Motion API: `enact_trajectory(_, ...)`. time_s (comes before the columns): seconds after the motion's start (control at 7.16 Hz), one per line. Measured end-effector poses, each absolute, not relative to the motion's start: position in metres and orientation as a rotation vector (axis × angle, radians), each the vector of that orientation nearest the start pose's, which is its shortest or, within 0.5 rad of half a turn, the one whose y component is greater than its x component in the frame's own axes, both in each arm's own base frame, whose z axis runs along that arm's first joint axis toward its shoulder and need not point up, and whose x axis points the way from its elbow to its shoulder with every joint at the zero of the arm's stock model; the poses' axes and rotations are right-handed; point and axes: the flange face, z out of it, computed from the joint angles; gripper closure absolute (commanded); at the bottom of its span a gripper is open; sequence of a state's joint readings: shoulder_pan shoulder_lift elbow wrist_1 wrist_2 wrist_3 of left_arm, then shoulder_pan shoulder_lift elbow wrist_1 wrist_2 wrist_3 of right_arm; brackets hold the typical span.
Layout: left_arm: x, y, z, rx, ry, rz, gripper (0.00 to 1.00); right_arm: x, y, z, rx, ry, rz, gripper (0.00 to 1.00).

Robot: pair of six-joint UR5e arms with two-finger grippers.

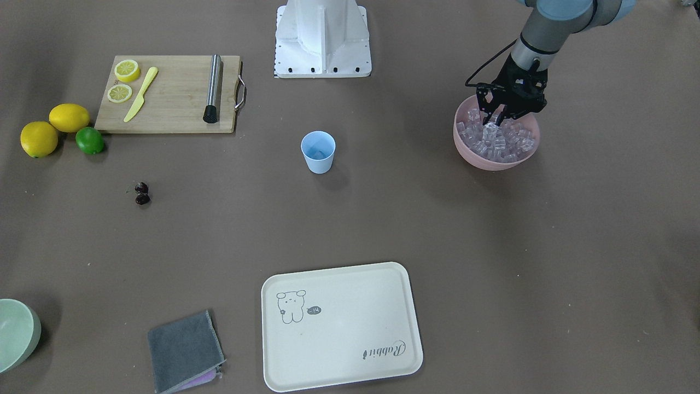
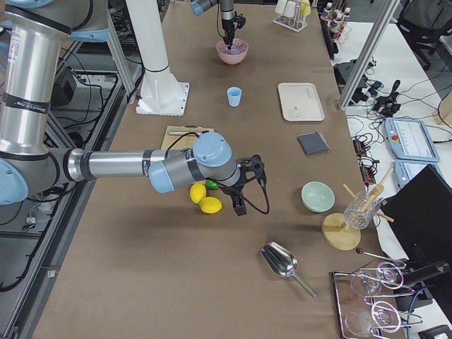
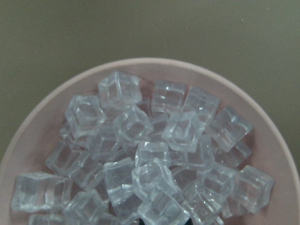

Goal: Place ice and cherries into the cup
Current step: 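Lift the ice cube with the left gripper and carry it over the blue cup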

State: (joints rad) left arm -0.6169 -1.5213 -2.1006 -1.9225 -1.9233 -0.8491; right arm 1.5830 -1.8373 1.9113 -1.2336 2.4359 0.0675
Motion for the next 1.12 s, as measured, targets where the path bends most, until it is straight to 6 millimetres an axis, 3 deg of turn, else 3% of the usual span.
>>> enact_trajectory(0.28,0.312,-0.364,0.373,0.258,0.907,0.232,1.00,0.062,-0.396,0.563,0.361,-0.862,-0.104,0.00)
enact_trajectory(0.56,0.321,-0.379,0.333,0.278,0.978,0.191,1.00,0.062,-0.396,0.563,0.360,-0.862,-0.104,0.00)
enact_trajectory(0.84,0.354,-0.401,0.279,0.250,1.074,0.066,1.00,0.062,-0.396,0.563,0.360,-0.863,-0.104,0.00)
enact_trajectory(1.12,0.400,-0.409,0.227,0.200,1.149,-0.064,1.00,0.062,-0.395,0.563,0.359,-0.865,-0.103,0.00)
